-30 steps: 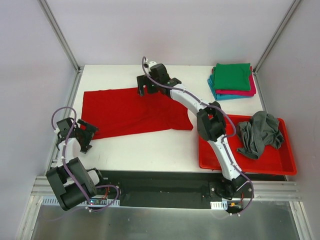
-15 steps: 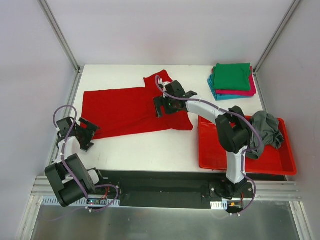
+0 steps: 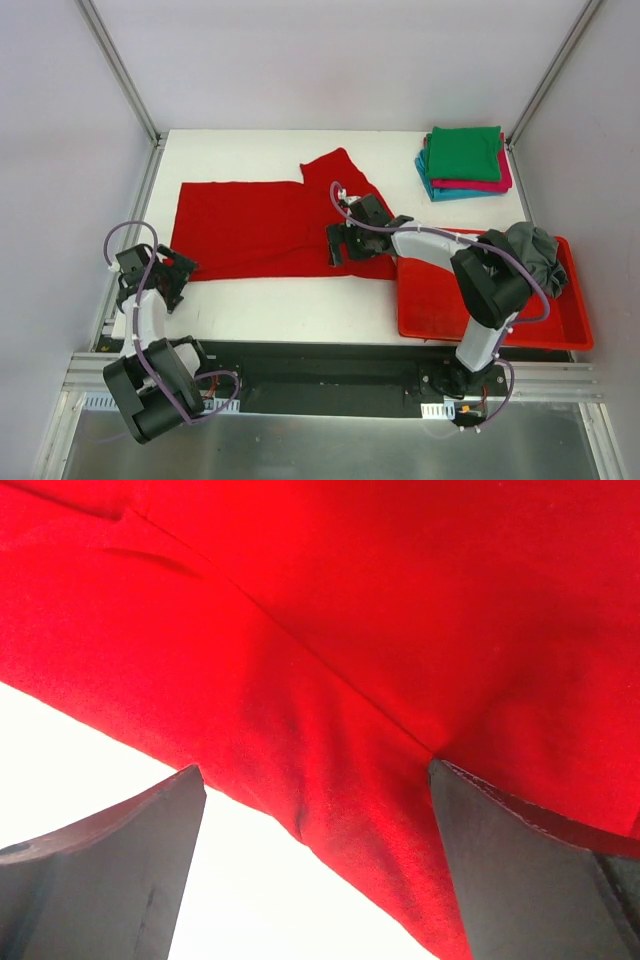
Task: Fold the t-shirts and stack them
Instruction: Fold the flattened tshirt in 1/3 of the way
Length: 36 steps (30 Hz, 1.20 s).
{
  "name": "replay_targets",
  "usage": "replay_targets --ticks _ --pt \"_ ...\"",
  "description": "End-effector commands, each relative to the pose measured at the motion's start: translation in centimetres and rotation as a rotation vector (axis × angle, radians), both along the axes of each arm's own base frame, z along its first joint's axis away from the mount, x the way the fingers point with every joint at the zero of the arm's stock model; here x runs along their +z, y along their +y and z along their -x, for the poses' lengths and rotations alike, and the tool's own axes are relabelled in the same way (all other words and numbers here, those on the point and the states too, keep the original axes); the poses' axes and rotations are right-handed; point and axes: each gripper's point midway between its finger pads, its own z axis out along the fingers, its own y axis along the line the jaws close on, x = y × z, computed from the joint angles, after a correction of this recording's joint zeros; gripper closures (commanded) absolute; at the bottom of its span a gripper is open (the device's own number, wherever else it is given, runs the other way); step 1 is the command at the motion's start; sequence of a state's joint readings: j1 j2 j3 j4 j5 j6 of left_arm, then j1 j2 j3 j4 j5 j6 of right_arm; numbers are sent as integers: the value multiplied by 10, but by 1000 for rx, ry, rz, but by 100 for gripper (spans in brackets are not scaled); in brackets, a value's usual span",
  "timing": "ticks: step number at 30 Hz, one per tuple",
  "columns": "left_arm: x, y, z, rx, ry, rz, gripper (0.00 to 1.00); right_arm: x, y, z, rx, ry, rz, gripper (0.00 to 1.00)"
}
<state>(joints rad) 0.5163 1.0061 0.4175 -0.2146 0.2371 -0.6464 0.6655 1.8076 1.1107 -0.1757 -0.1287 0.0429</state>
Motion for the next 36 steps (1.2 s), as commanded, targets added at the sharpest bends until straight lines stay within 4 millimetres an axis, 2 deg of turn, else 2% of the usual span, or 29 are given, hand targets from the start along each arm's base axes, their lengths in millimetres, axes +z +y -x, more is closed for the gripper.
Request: replay_targets --ticks 1,7,12,16,20,28,36 --pt "-4 -2 17 48 42 -9 5 -22 -20 52 27 138 22 4" --pt "12 -2 8 73 -3 18 15 -21 -29 59 59 104 27 4" --pt "22 -4 -2 65 8 69 21 -21 -18 61 86 102 -79 4" --pt "31 -7 -13 44 2 108 28 -18 -14 61 86 91 -111 4" --pt "39 -4 -19 61 -9 109 30 -19 -13 63 92 92 -121 4" --pt "21 13 -19 122 85 61 33 -23 -10 65 96 111 -136 4" --pt "22 19 -36 145 51 59 34 -29 -10 64 94 126 -121 4"
